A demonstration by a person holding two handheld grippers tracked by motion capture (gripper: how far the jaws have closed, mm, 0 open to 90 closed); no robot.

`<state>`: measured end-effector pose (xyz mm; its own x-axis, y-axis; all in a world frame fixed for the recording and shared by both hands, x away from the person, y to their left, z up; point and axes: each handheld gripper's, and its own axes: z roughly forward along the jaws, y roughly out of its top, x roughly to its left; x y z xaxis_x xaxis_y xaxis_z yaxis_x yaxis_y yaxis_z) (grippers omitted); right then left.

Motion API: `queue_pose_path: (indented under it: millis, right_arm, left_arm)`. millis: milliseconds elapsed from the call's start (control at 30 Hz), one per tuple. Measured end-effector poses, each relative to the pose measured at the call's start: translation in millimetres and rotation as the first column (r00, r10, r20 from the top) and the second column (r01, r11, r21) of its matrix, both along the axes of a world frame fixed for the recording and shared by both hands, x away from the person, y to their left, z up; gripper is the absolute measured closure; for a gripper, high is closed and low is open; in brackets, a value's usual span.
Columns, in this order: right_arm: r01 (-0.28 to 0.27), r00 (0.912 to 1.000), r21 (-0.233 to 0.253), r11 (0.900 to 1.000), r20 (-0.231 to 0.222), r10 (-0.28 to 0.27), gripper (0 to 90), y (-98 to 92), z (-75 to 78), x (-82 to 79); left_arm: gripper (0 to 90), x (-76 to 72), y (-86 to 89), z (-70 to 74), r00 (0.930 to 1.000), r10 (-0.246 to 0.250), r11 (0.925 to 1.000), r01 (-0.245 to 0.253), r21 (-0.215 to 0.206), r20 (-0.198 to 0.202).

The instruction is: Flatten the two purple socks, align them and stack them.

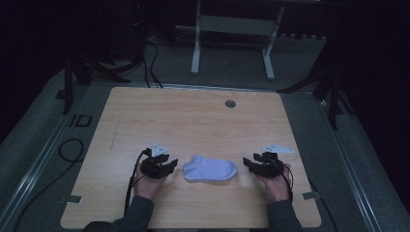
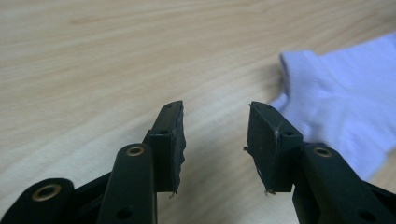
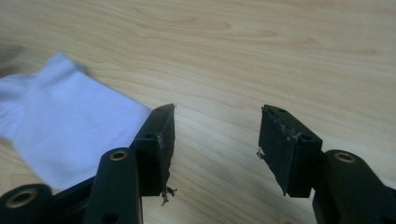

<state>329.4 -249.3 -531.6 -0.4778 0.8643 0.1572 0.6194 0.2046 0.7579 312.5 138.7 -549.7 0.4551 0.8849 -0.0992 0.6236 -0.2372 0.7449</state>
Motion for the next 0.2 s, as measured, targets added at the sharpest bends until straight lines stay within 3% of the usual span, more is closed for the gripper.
queue_pose_path:
  millis: [200]
  right_arm:
    - [0.052,0.9986,-0.031,0.998,0.005,-0.052,45.1,-14.5,-6.4,3.4]
  left_arm:
    - [55.9,6.3,5.0,-3.6,0.9979,0.065,0.9970,-0.065,0.043,0.008]
